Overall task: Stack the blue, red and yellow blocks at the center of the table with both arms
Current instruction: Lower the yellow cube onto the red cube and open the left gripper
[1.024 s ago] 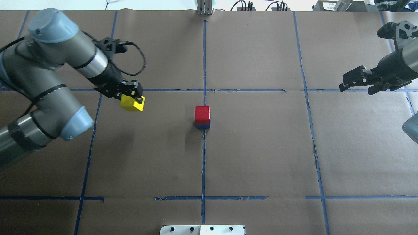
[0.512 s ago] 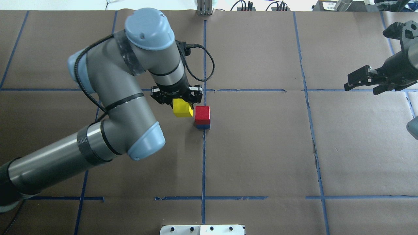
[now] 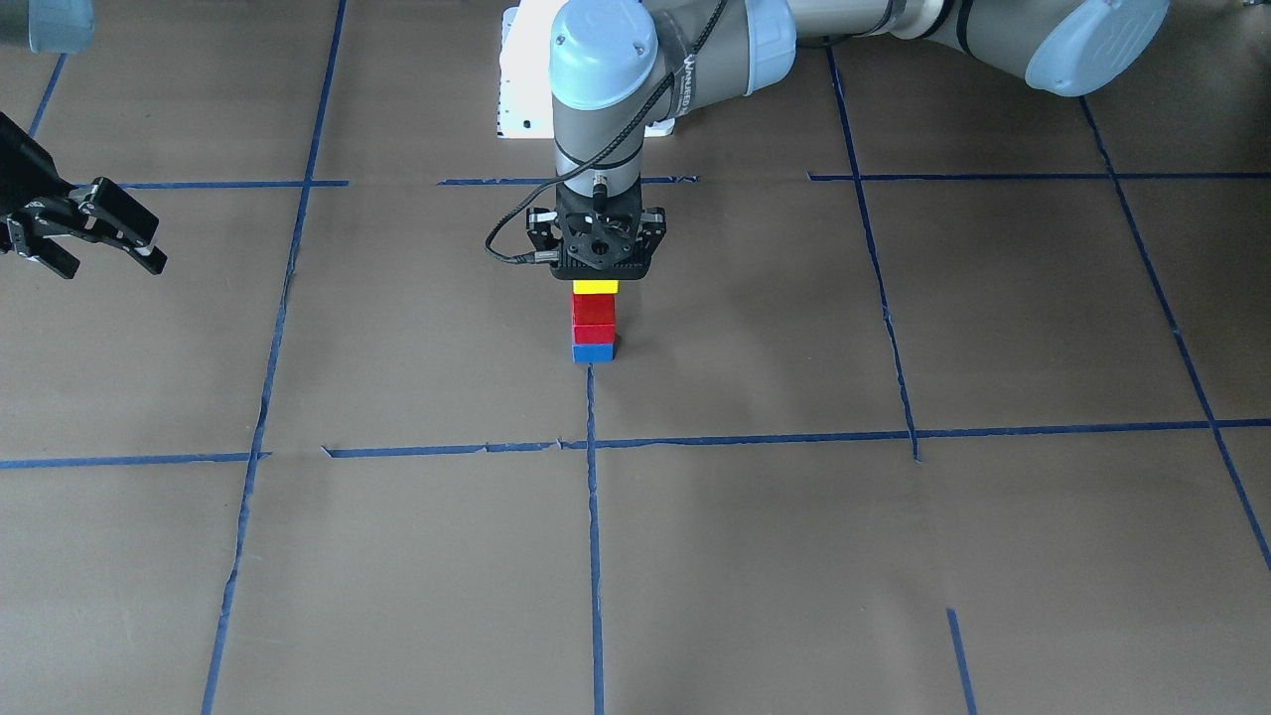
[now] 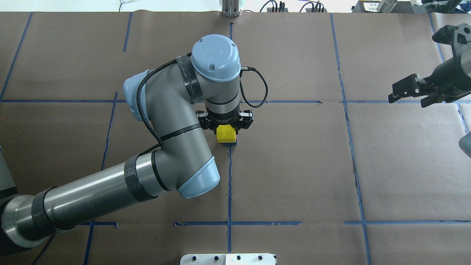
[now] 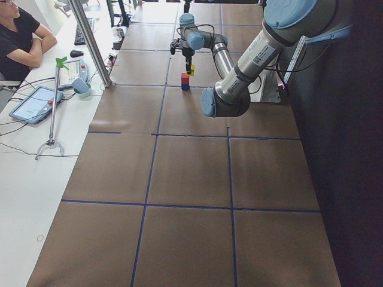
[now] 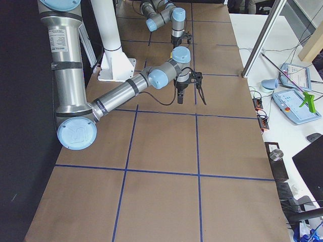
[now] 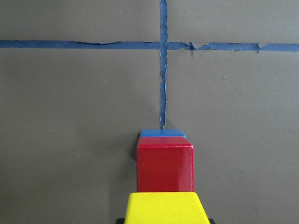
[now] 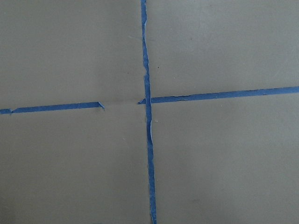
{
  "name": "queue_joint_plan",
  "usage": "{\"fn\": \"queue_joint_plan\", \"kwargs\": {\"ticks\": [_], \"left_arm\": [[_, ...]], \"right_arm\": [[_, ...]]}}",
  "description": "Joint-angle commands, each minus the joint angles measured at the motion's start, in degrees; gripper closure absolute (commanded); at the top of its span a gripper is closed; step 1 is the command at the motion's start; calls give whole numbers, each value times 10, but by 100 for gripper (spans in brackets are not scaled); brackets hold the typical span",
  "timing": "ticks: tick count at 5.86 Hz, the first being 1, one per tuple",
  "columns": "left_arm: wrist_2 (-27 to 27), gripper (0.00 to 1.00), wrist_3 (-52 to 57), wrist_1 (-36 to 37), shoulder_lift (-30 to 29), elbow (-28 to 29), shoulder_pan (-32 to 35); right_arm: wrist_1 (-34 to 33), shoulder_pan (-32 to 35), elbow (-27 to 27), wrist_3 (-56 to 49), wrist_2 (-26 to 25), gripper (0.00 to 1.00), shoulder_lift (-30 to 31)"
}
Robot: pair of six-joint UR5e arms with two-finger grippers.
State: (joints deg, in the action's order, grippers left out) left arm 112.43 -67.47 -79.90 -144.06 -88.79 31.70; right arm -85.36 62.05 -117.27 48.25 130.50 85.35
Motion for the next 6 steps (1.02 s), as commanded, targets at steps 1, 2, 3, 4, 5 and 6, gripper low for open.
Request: {"fn": "queue_joint_plan", "kwargs": {"ticks": [1,2,3,4,5,6], "left_arm": [[-16,100,0,-24,-3,20,0],[-16,100,-4,-30,-3,23,0],[-16,99,-4,-30,-3,24,1],[-17,97,-3,-30,-3,24,1],[-17,94,-3,-30,-3,24,1],[-20,92,-2,-31,-6,24,2]], "right_arm": [[-1,0,-2,0,0,0,1],[0,0,-2,0,0,0,1],[0,0,-2,0,0,0,1],[0,0,-2,0,0,0,1],[0,0,-2,0,0,0,1],[0,0,-1,0,0,0,1]]}}
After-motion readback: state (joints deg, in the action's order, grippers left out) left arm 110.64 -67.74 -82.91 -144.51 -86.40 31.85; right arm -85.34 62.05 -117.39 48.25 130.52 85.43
